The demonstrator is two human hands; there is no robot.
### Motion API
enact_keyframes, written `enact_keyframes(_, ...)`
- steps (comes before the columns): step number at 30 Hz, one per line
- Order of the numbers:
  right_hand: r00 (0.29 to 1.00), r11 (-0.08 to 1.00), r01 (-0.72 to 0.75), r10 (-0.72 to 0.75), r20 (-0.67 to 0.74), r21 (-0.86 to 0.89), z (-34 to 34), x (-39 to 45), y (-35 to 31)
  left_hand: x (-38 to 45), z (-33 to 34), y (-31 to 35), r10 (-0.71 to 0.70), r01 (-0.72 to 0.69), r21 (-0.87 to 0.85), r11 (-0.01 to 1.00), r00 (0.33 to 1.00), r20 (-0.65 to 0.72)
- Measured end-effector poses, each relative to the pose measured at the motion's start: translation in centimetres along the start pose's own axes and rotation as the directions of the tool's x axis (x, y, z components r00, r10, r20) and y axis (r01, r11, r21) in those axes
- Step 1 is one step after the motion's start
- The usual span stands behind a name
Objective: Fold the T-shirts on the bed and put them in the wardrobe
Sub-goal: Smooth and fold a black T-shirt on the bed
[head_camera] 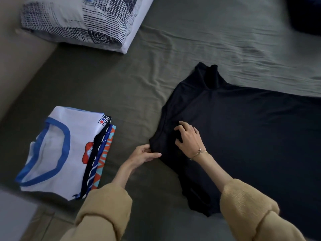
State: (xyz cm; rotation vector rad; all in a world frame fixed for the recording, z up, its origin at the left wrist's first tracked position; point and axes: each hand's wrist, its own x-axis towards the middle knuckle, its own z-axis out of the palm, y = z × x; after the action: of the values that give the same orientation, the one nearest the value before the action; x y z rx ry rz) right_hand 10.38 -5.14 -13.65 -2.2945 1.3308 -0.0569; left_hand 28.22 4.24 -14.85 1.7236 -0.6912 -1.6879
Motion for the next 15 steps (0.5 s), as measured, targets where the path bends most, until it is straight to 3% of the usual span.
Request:
enact_keyframes(3,0.991,0.992,0.122,-0.121,-0.062,0.014,0.1,-2.0,-0.2,-0.3,0.0,-0.1,0.013,-0.020,0.147,0.989,0.999,0.050)
enact_keyframes(8,0.965,0.980,0.176,-0.191,0.181,0.097,-1.5,-6.1,-0.5,-1.0,2.2,-0.4,0.059,-0.059,0.263,0.963,0.998,0.007)
enact_keyframes(12,0.890,0.924,0.366,-0.313,0.333,-0.111,-0.8,-9.0,-0.3,-1.3,3.4,-0.4,0.076,-0.062,0.162,0.985,0.994,-0.076)
enact_keyframes(15,0.923,0.895,0.330,-0.238,0.304,-0.300,0.3,-10.0,0.0,-1.3,3.8,-0.4,0.056,-0.049,0.126,0.991,0.997,-0.054)
